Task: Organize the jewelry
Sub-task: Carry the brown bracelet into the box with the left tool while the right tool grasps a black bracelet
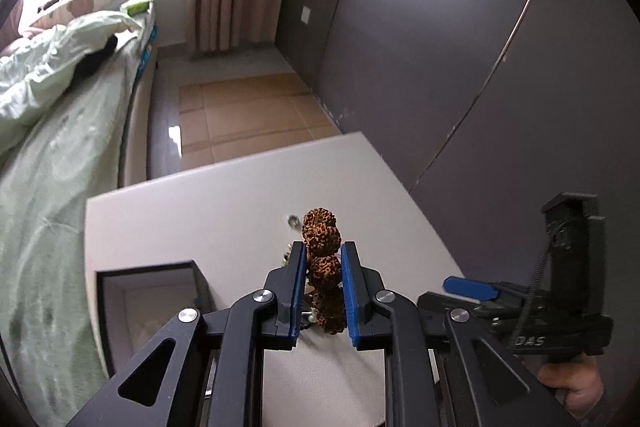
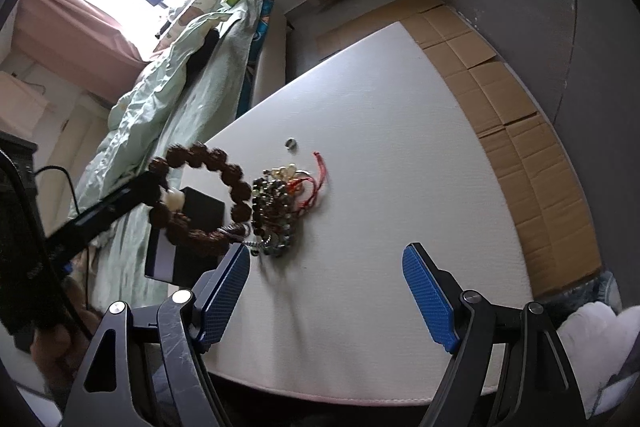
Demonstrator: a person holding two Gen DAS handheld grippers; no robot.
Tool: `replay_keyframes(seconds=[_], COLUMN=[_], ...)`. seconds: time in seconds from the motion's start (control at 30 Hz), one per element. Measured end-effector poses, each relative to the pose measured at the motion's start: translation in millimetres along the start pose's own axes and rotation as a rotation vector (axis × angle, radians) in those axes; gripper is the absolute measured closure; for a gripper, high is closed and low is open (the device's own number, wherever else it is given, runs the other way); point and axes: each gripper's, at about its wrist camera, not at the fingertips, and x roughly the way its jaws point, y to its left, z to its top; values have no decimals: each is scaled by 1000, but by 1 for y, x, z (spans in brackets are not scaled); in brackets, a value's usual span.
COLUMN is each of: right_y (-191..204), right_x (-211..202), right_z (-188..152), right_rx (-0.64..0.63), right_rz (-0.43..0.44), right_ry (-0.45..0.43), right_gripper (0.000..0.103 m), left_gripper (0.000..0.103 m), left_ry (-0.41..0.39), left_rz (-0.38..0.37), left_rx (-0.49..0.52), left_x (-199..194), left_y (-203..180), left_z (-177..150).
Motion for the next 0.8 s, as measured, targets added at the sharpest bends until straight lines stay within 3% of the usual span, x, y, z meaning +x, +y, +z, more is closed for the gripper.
replay_keyframes(seconds=[0.33,0.4,0.6,0.8], right_y=[19,22,34,51], right_x=[19,27,49,72], right_z=[8,12,21,26], right_rx=[-22,-25,-39,-70], right_rz=[36,40,52,67], right_ry=[19,33,68,108], right_gripper=[27,35,49,57], left_gripper=[85,85,85,85], left_ry=[-68,-73,-84,-99], left_rz=[48,59,90,116], left_rx=[-18,-26,-63,-108], left_x=[-37,-42,-55,-68], left_y=[16,22,44,67], left_z=[4,2,-3,-7])
